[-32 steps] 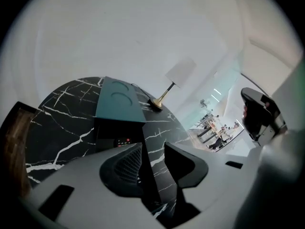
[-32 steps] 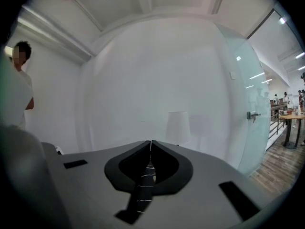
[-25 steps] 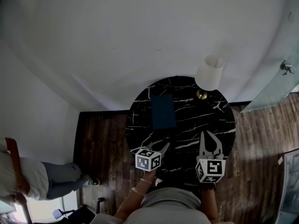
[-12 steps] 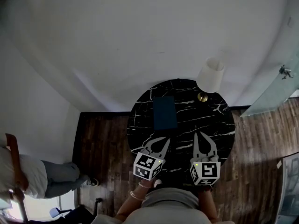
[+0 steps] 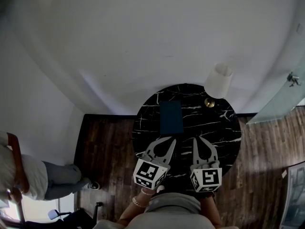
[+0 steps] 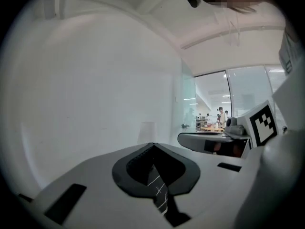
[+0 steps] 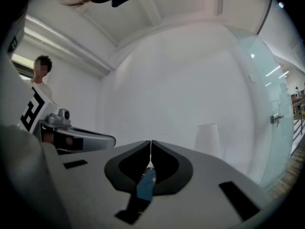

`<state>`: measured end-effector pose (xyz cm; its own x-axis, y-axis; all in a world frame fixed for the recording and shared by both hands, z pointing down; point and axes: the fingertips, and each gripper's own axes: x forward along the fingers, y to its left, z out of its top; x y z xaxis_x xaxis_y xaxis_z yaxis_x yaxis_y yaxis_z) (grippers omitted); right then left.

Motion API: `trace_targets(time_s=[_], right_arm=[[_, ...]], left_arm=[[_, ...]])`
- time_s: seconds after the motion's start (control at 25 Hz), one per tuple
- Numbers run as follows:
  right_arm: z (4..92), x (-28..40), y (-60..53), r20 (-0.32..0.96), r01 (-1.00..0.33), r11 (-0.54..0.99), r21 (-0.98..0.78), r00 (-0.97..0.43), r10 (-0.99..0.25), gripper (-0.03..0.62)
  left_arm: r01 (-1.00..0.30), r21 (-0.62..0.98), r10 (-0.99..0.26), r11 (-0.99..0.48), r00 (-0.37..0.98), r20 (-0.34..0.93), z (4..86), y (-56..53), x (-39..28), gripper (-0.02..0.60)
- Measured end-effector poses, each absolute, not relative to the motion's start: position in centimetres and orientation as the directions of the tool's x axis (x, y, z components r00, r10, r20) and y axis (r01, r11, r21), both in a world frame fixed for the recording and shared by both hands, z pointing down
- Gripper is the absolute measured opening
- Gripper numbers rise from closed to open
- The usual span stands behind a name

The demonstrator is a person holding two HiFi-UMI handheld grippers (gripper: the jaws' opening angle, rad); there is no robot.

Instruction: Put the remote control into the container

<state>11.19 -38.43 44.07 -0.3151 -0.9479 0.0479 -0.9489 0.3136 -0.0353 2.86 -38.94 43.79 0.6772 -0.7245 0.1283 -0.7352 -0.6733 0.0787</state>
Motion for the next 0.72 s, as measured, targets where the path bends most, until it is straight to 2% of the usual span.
trace_targets(time_s=[0.36, 0.72], right_arm=[[41.9, 9.0, -38.9, 0.012, -0.925, 0.375, -0.053, -0.377, -0.926, 0.012], [41.5, 8.2, -39.1, 0.009, -0.92, 0.391, -0.022, -0.391, -0.92, 0.012]], left_arm=[[-0.744, 0.052, -0.744, -0.667, 0.668, 0.02, 39.6, -38.6, 2.7, 0.008], [-0.752, 0.059, -0.753, -0.657, 0.658, -0.005, 38.5, -38.4, 2.2, 0.008]])
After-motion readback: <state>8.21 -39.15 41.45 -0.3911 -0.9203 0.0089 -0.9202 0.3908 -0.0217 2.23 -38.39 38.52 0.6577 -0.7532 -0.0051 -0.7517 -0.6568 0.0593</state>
